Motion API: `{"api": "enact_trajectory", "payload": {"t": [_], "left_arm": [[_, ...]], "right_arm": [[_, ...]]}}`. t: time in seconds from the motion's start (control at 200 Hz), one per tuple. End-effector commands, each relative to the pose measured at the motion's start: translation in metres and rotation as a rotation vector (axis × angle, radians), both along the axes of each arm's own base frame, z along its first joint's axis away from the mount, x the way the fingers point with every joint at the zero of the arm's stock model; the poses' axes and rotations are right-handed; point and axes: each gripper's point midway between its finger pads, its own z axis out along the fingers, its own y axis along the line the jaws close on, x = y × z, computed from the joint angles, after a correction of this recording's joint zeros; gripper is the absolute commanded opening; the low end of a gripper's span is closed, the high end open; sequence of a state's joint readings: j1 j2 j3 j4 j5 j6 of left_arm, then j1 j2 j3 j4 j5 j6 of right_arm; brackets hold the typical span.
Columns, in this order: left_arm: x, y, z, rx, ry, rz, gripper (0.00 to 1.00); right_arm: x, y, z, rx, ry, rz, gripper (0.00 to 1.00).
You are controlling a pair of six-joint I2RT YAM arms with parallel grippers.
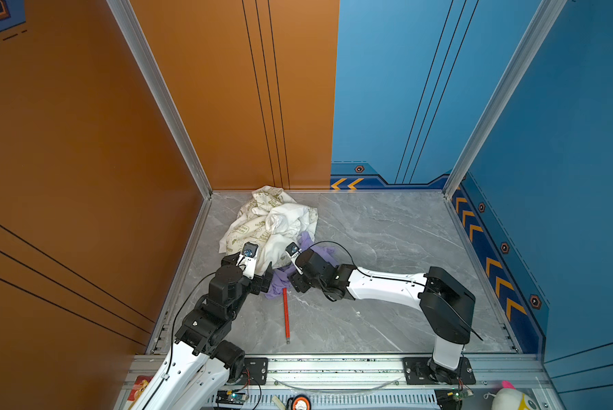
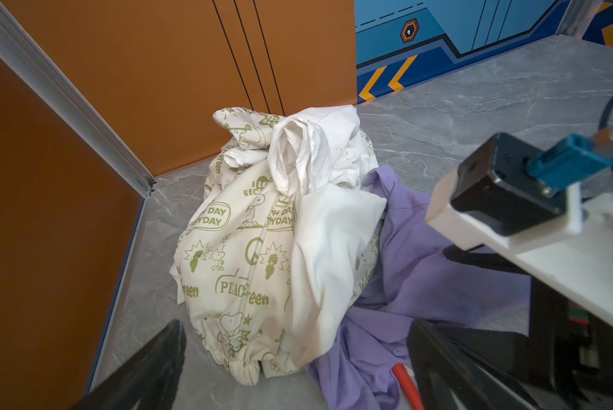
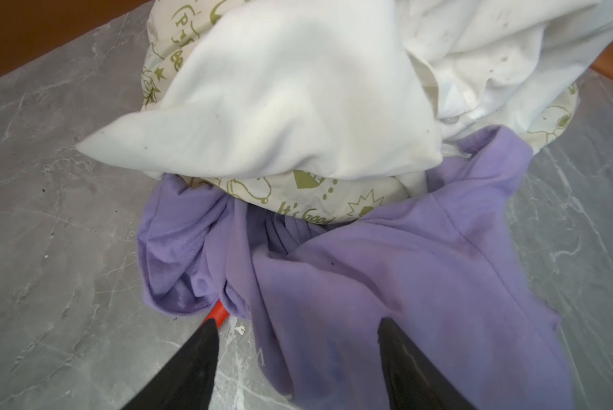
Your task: Pick out a specific cloth from the pile
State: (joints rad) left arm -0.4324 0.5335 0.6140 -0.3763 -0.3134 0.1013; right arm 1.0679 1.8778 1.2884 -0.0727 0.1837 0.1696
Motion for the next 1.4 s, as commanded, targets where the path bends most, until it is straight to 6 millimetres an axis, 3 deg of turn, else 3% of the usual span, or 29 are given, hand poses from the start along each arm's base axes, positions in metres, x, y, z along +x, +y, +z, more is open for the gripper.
{"api": "enact_trajectory", "payload": {"t": [0.0, 0.09, 0.24, 0.395, 0.495, 0.561, 1.181, 1.396], "left_arm": [[0.002, 0.018, 0.009, 0.021, -0.055, 0.089, 0.98], [0.001, 0.02, 0.008, 0.022, -0.058, 0.097, 0.98], [0.0, 0.021, 0.008, 0.007, -0.06, 0.103, 0.98], [-0.002, 0.024, 0.011, -0.02, -0.069, 0.127, 0.98], [-0.003, 0.026, 0.013, -0.041, -0.068, 0.142, 0.98], [-0.005, 0.03, 0.011, -0.052, -0.064, 0.167, 0.98], [-0.013, 0.03, 0.012, -0.06, -0.092, 0.136, 0.98], [-0.015, 0.032, 0.014, -0.058, -0.103, 0.14, 0.98]], "right_arm": [[0.001, 0.0, -0.017, -0.077, 0.018, 0.002, 0.68], [0.0, 0.005, -0.026, -0.097, 0.033, 0.005, 0.66], [0.002, 0.009, -0.039, -0.128, 0.05, -0.011, 0.5], [0.001, 0.014, -0.037, -0.104, 0.058, -0.008, 0.22], [0.002, 0.017, -0.024, -0.068, 0.043, -0.01, 0.05], [0.004, 0.018, -0.01, -0.038, 0.022, -0.015, 0.0], [0.026, 0.021, 0.178, 0.526, -0.149, -0.004, 0.0], [0.03, 0.023, 0.23, 0.696, -0.17, 0.031, 0.0]]}}
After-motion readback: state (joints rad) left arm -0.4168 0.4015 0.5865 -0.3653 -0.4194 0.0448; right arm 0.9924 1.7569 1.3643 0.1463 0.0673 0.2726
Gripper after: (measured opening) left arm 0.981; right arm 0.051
